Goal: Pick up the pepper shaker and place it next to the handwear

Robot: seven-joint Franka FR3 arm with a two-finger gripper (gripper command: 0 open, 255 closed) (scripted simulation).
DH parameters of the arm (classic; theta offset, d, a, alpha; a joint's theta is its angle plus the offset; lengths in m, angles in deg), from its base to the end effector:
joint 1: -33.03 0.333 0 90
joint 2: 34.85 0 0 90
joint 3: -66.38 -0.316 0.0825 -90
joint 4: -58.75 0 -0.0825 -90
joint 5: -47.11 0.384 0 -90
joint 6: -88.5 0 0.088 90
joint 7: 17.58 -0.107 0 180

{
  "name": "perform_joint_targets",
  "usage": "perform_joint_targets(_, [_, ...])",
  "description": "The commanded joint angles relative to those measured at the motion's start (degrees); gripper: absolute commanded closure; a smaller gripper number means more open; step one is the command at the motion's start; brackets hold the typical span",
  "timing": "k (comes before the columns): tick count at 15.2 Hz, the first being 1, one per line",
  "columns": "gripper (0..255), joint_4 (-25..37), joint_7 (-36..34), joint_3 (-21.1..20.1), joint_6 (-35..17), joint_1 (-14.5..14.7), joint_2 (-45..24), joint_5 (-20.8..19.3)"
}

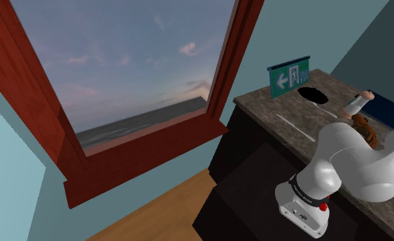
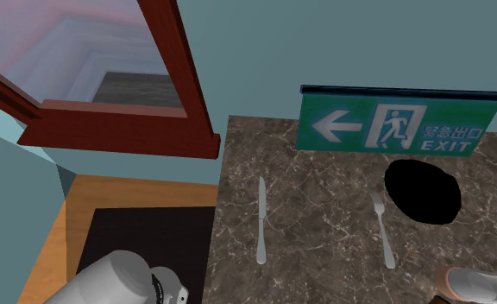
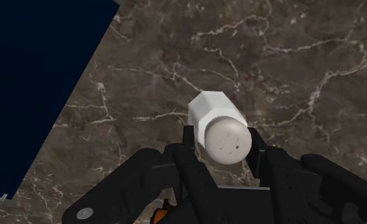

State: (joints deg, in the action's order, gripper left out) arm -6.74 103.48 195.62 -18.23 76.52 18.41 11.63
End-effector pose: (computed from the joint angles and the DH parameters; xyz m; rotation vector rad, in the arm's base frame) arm -0.2124 -0.7266 0.3609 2.9465 0.7817 0.0663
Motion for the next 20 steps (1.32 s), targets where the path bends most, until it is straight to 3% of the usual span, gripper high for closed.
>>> perform_joint_targets(1, [255,0.0,0.0,0.0,0.0,0.0,0.0,0.0])
perform_joint_targets(2, [255,0.0,0.0,0.0,0.0,0.0,0.0,0.0])
perform_joint_targets(3, [0,0.0,0.0,0.0,0.0,0.0,0.0,0.0])
perform_joint_targets(8, [0,0.0,0.0,0.0,0.0,0.0,0.0,0.0])
perform_joint_targets(12, [0,4.1,1.2,-1.1,5.5,0.5,-2.2,1.5])
perform_joint_targets(20, [0,4.1,1.2,-1.1,5.5,0.5,-2.2,1.5])
